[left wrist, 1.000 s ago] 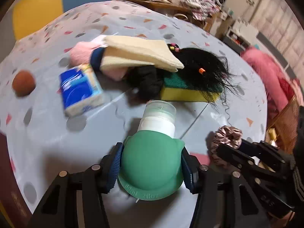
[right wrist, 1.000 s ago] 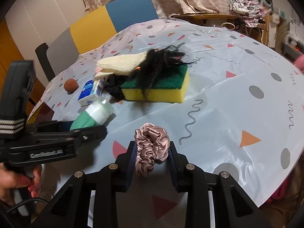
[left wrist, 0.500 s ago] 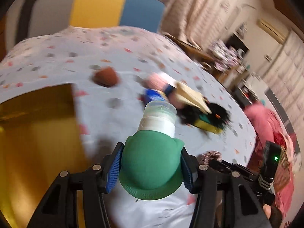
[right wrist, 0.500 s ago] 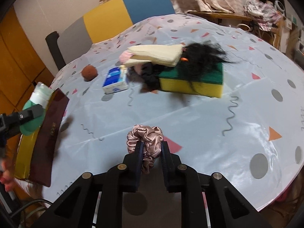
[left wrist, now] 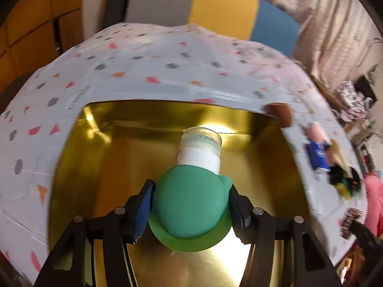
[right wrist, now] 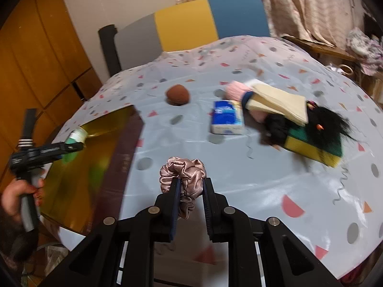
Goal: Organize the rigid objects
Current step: 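Carry the green cup object and pink scrunchie into the gold tray and release both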
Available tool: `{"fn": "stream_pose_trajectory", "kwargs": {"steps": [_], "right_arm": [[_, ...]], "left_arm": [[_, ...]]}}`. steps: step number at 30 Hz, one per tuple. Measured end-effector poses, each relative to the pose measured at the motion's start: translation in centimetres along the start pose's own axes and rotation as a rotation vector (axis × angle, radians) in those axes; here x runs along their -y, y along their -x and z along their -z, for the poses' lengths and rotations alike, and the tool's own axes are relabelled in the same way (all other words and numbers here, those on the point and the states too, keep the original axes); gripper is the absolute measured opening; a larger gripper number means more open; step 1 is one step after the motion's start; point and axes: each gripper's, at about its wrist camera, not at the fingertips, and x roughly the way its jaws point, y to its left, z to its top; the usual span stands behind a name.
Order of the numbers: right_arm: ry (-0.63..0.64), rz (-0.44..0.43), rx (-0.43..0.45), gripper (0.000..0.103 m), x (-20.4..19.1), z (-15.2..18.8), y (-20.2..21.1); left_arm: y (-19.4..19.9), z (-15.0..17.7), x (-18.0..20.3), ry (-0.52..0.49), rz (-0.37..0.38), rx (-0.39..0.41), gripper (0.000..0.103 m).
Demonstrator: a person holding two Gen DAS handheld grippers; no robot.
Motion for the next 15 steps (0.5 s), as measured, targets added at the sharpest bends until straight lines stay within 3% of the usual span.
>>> {"fn": "stream_pose_trajectory", "kwargs": {"steps": [3, 5, 11, 15], "right_arm": [[0.016, -0.020, 0.003, 0.019, -1.4, -0.3, 0.2], [0.024, -0.029, 0.004, 0.019, -2.1, -0.5, 0.3], [0.049, -0.054, 0.001, 0.019, -3.9, -1.1, 0.6], [0.075, -0.071, -0.002, 0.019, -5.2, -1.4, 0.5]], "left_arm": [[-1.5, -0.7, -2.1, 0.030, -0.048, -0.034, 0.058], [-2.1, -1.0, -3.2, 0.067, -0.041, -0.066, 0.058], [-2.3, -2.3, -4.0, 0.078, -0.117, -0.042, 0.066], [-0.2, -2.6, -3.8, 0.075, -0.174, 0.029, 0.075]]}}
